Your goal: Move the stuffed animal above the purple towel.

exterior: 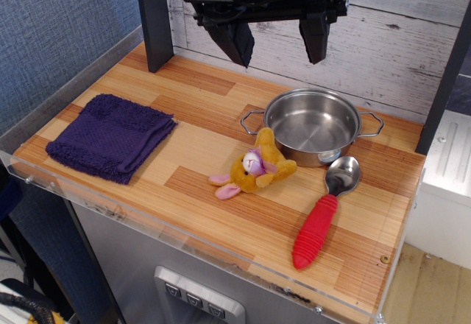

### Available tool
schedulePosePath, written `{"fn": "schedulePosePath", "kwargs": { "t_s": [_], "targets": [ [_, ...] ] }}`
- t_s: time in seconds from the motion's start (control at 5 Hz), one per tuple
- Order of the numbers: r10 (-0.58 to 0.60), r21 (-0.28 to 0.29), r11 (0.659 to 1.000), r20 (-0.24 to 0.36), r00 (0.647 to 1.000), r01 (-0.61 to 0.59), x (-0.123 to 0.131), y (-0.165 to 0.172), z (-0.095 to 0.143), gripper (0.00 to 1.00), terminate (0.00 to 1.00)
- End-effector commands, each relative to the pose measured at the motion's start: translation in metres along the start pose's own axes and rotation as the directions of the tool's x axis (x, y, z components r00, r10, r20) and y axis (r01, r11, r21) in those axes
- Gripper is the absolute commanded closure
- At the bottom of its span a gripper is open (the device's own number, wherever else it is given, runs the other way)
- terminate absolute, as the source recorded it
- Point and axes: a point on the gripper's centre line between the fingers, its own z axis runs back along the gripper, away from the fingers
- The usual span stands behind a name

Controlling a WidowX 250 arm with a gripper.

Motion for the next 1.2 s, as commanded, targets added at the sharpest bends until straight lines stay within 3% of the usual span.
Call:
{"fn": "schedulePosePath", "kwargs": {
  "t_s": [0.0,0.2,1.0],
  "targets": [
    [0.0,0.0,1.0,0.0,1.0,0.0,0.0,0.0,0.0,0.0,0.0],
    [-0.04,0.028,0.999,-0.023,0.999,0.04,-0.006,0.011,-0.022,0.0,0.0],
    [-0.059,0.051,0.997,-0.115,0.992,0.065,-0.036,0.035,-0.114,0.0,0.0]
  ]
}}
